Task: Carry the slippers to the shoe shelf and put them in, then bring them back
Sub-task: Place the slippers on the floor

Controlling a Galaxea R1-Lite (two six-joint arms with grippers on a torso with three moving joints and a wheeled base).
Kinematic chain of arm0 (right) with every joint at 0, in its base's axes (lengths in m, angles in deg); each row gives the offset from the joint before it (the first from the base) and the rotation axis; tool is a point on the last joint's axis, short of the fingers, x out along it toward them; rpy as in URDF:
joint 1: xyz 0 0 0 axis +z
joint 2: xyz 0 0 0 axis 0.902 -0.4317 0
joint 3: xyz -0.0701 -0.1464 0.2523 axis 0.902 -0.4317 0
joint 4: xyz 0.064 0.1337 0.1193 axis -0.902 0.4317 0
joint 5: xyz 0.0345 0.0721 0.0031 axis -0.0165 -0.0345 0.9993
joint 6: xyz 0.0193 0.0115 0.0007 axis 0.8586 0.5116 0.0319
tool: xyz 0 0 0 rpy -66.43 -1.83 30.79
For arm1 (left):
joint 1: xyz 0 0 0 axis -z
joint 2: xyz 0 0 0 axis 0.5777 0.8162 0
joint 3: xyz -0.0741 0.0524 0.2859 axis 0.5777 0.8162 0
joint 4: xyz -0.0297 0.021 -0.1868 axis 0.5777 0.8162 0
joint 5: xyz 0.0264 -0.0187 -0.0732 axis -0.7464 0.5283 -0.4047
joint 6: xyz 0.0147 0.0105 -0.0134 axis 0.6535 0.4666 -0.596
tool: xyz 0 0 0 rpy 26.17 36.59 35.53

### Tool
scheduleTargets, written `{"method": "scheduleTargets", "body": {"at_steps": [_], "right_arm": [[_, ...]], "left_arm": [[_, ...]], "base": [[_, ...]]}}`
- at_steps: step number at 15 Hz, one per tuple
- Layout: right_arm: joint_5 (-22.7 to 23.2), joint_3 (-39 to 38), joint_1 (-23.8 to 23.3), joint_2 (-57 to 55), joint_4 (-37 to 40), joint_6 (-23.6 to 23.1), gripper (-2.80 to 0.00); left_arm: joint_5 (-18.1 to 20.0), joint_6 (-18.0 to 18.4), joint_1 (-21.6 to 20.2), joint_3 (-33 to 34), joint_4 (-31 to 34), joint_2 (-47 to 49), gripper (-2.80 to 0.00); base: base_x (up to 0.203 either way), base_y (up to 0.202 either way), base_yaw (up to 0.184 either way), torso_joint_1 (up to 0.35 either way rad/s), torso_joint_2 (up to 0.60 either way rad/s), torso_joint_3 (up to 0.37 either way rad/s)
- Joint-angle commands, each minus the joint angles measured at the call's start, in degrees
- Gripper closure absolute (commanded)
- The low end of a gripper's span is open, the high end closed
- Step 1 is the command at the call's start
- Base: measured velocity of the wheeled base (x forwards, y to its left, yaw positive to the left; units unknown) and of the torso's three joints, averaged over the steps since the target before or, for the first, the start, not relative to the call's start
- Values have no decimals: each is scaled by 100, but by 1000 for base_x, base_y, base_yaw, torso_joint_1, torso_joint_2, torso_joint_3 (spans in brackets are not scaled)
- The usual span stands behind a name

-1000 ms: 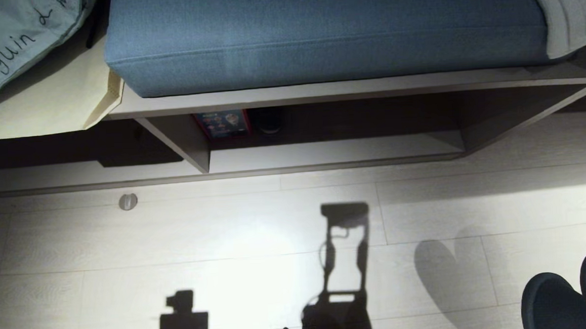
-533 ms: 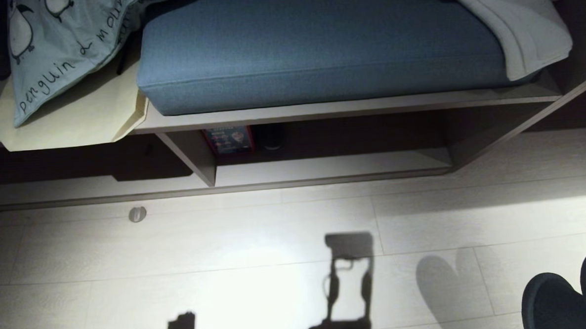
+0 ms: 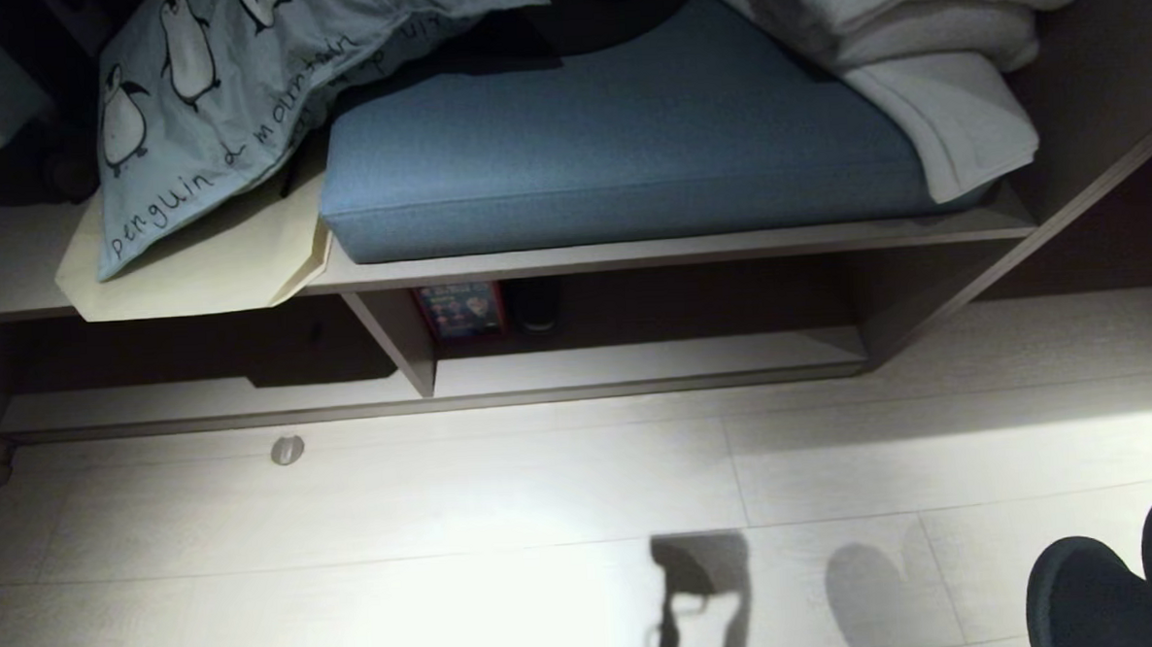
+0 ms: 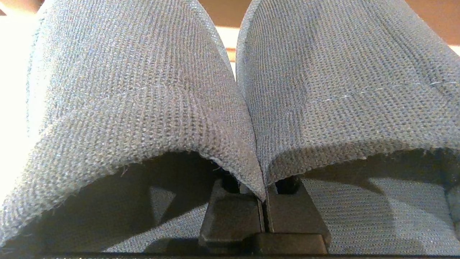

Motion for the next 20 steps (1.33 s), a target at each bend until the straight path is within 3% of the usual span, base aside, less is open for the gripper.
{"method": "scheduleTargets", "body": {"at_steps": [1, 20], "right_arm": [[4, -1, 0, -7, -1, -6, 0], [4, -1, 0, -7, -1, -6, 0]], "left_arm": [[0, -5, 0, 0, -4, 5, 0], [-9, 4, 0, 0, 5, 5, 0]], "base": [[0, 0, 0, -1, -6, 198], [0, 0, 0, 1, 2, 203]]}}
